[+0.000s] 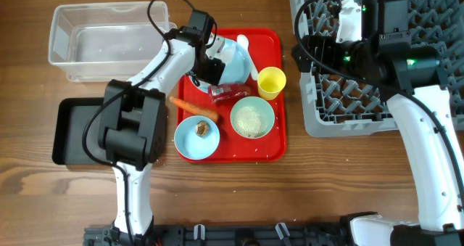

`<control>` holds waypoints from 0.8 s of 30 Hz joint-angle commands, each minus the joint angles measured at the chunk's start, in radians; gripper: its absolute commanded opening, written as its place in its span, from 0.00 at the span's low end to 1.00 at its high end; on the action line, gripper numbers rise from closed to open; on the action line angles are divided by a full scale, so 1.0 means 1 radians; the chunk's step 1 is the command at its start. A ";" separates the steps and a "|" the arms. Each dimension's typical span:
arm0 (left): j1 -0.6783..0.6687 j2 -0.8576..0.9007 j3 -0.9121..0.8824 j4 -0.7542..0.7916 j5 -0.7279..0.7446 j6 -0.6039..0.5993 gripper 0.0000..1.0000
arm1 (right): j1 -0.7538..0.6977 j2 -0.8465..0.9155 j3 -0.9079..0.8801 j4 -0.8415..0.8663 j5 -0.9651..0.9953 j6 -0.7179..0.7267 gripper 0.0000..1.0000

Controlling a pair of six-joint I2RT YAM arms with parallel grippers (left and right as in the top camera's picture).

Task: Sort waste into correct bins and load items into the dishwasher rack
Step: 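Carry the tissue with the left gripper into the clear bin and release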

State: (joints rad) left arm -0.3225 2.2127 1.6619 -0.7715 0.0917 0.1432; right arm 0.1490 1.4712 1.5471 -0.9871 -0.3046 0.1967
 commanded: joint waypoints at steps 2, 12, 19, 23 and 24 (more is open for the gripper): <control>-0.008 0.052 0.009 0.000 0.023 0.014 0.19 | -0.005 0.010 0.024 -0.005 0.020 -0.013 1.00; -0.004 -0.021 0.156 -0.075 0.022 -0.019 0.04 | -0.005 0.010 0.024 -0.003 0.020 -0.013 1.00; 0.067 -0.161 0.334 -0.192 0.012 -0.041 0.04 | -0.005 0.010 0.024 -0.005 0.020 -0.013 1.00; 0.159 -0.214 0.334 -0.220 -0.016 -0.091 0.04 | -0.005 0.010 0.024 -0.005 0.020 -0.013 1.00; 0.190 -0.220 0.334 -0.230 -0.015 -0.101 0.04 | -0.005 0.010 0.024 -0.005 0.020 -0.013 1.00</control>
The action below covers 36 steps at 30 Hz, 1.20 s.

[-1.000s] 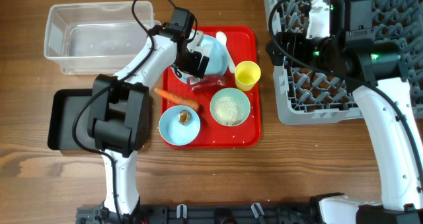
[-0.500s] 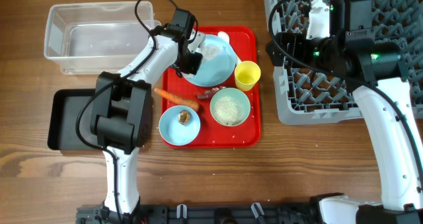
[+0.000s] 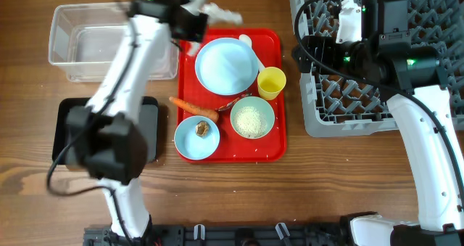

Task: Sort waste into correct bins and load items into the dishwasher rack
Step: 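Carry the tissue with the left gripper into the clear bin and release, then grasp the red wrapper on the tray with the left gripper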

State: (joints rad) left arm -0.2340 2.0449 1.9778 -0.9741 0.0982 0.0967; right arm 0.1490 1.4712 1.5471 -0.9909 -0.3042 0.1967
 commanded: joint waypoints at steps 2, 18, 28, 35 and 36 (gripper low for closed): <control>0.156 -0.053 0.018 -0.041 -0.021 -0.061 0.04 | -0.005 0.010 0.024 0.000 0.020 -0.013 1.00; 0.340 0.105 0.018 -0.018 -0.021 -0.048 0.95 | -0.005 0.010 0.024 0.006 0.019 -0.011 1.00; 0.285 0.013 0.019 -0.137 0.142 0.180 1.00 | -0.005 0.010 0.024 0.011 0.020 -0.011 1.00; 0.095 -0.020 0.017 -0.315 0.197 0.346 1.00 | -0.005 0.010 0.024 0.009 0.020 -0.010 1.00; 0.074 -0.017 0.017 -0.329 0.198 0.346 0.99 | -0.005 0.010 0.024 0.008 0.020 -0.010 1.00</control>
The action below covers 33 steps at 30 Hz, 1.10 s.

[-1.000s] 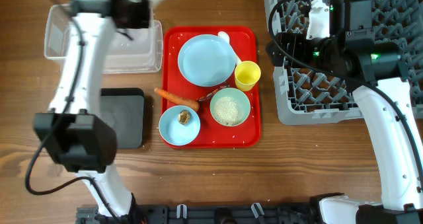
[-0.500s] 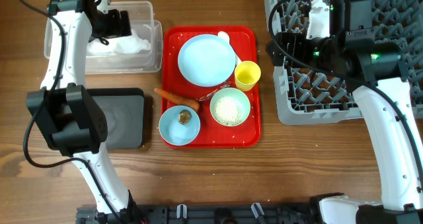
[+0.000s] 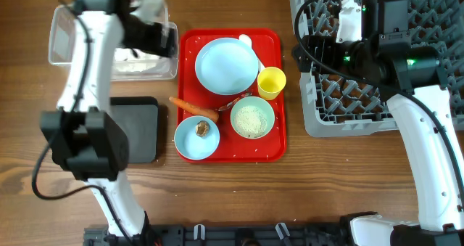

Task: Sort waste into correct bins and load items into the dishwasher rack
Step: 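Grasp the red wrapper on the tray with the left gripper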

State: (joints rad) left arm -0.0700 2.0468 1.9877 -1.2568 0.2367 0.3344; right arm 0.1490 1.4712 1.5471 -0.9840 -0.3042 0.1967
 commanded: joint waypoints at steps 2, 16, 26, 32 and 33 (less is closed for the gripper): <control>-0.143 -0.002 0.006 -0.085 0.059 0.108 0.96 | -0.005 0.010 0.024 -0.001 0.021 -0.010 1.00; -0.283 0.071 -0.214 -0.032 0.063 0.133 0.70 | -0.005 0.010 0.024 -0.016 0.024 -0.011 1.00; -0.308 0.074 -0.308 0.063 0.092 0.130 0.70 | -0.005 0.010 0.024 -0.020 0.024 -0.011 1.00; -0.307 0.074 -0.368 0.117 0.088 0.130 0.65 | -0.005 0.010 0.024 -0.025 0.024 -0.011 1.00; -0.307 0.074 -0.369 0.122 0.088 0.130 0.63 | -0.005 0.010 0.024 -0.026 0.024 -0.011 1.00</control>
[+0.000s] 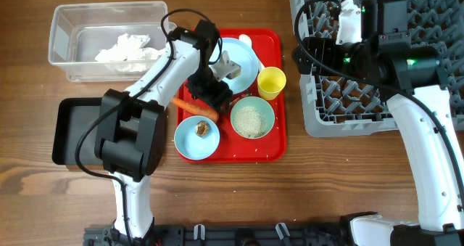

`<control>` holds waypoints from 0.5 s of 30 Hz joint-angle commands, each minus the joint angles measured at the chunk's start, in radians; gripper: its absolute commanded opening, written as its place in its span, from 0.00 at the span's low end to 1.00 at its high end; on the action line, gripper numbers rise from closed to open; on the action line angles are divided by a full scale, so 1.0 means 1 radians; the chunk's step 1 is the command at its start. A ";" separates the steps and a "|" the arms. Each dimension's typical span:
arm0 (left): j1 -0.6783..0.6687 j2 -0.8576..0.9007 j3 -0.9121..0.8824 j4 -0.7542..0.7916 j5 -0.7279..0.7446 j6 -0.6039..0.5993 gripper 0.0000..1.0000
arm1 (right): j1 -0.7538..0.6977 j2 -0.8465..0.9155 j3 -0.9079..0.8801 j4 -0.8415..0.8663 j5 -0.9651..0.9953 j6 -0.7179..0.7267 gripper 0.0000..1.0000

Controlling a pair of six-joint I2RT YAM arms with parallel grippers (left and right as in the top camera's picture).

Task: Sort waste into correct bins and load items into the dishwasher rack
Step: 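Grasp the red wrapper on the tray with the left gripper, then move the red wrapper into the clear bin and release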

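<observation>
My left gripper [216, 92] is low over the red tray [272, 148], between the light blue plate [243, 57] and the carrot [194, 107]. Its fingers are hidden under the wrist, so its state does not show. A crumpled white tissue [127, 46] lies in the clear bin [65, 28]. Also on the tray are a yellow cup [271, 81], a bowl of rice [251, 118], a blue bowl [197, 136] with a food scrap, and a white spoon [244, 39]. My right gripper [304, 54] hovers at the left edge of the dishwasher rack [341, 115]; its state is unclear.
A black bin [69, 133] sits front left, partly under the left arm. The right arm covers much of the grey rack. Bare wooden table runs along the front.
My left gripper was over the clear bin with the white tissue under it. Now it is down over the tray next to the carrot, and the tissue lies in the bin. The right arm is unchanged.
My left gripper was first on the blue plate at the tray's back. Then it was off the tray's top-left corner with a white tissue in it. After that it was over the clear bin. Now the tissue lies there and the gripper is back over the tray.
</observation>
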State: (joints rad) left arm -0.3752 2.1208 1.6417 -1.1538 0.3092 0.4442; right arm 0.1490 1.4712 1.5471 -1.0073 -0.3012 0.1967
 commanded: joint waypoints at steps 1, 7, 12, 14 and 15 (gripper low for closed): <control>-0.003 0.000 -0.023 0.024 0.016 0.020 0.60 | -0.005 0.010 0.024 -0.003 0.021 -0.011 1.00; -0.003 0.000 -0.023 0.076 0.016 -0.081 0.30 | -0.005 0.010 0.024 -0.006 0.021 -0.011 1.00; -0.009 0.001 -0.030 0.078 0.016 -0.093 0.27 | -0.005 0.010 0.024 -0.006 0.021 -0.011 1.00; -0.011 0.001 -0.038 0.078 0.016 -0.093 0.26 | -0.005 0.010 0.024 -0.006 0.021 -0.011 1.00; -0.013 0.001 -0.045 0.079 0.016 -0.093 0.24 | -0.005 0.010 0.024 -0.007 0.021 -0.011 1.00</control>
State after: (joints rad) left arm -0.3763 2.1208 1.6218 -1.0771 0.3096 0.3706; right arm 0.1490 1.4712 1.5471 -1.0103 -0.3012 0.1967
